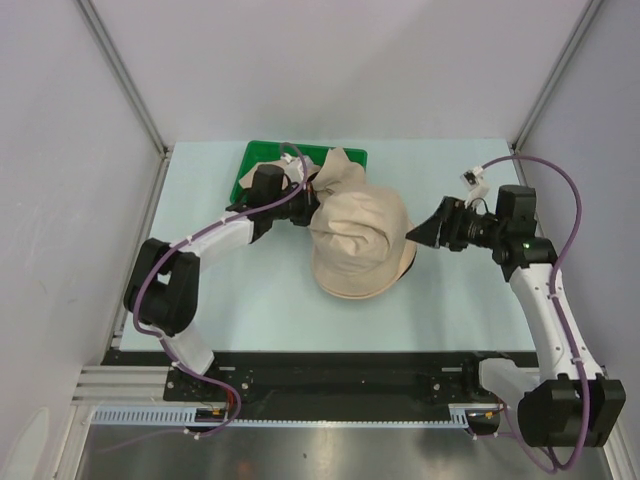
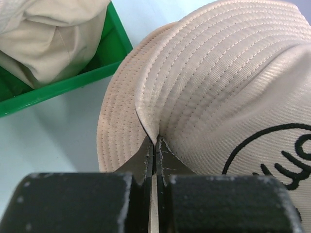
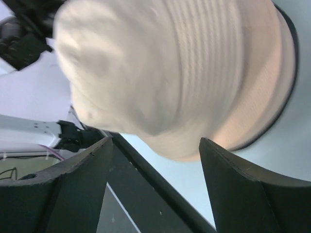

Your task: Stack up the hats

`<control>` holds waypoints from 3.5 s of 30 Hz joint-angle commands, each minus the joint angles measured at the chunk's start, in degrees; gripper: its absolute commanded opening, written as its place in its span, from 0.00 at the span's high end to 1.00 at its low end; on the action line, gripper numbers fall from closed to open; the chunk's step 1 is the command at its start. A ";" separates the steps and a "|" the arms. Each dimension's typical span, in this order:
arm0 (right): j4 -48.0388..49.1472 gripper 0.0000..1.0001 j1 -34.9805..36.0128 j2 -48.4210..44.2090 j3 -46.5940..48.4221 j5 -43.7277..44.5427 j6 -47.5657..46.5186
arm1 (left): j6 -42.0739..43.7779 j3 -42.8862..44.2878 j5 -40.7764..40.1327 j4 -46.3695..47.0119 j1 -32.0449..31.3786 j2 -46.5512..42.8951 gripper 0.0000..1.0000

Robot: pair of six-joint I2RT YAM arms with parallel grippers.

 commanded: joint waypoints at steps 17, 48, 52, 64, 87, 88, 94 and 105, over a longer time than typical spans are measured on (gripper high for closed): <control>53.63 0.22 -2.10 26.64 -0.03 -13.11 20.27 | 3.80 3.54 4.50 -1.25 -0.84 0.26 1.00; 14.08 1.00 5.11 25.51 -4.07 17.20 1.55 | 2.66 0.21 -5.69 -2.84 -0.84 0.71 1.00; 11.45 1.00 5.99 24.98 -3.98 22.47 0.14 | 2.39 -1.03 -9.02 -3.80 -0.84 0.62 1.00; 7.67 1.00 8.80 18.83 -1.26 23.71 2.86 | -0.16 5.65 -21.50 -16.18 0.21 -9.65 0.50; 6.87 1.00 13.90 15.14 -1.08 25.38 6.90 | -27.67 -34.16 -4.20 16.41 0.74 -38.41 0.42; 6.96 1.00 14.25 15.14 -0.99 25.56 6.99 | -27.76 -34.16 -4.20 16.50 0.65 -38.23 0.42; 6.61 1.00 14.60 14.61 -1.17 26.09 7.26 | -28.81 -35.22 -5.16 15.72 0.39 -37.09 0.42; 6.34 1.00 15.04 14.61 -1.08 26.35 7.34 | -29.86 -37.59 -8.33 13.42 -0.67 -36.47 0.41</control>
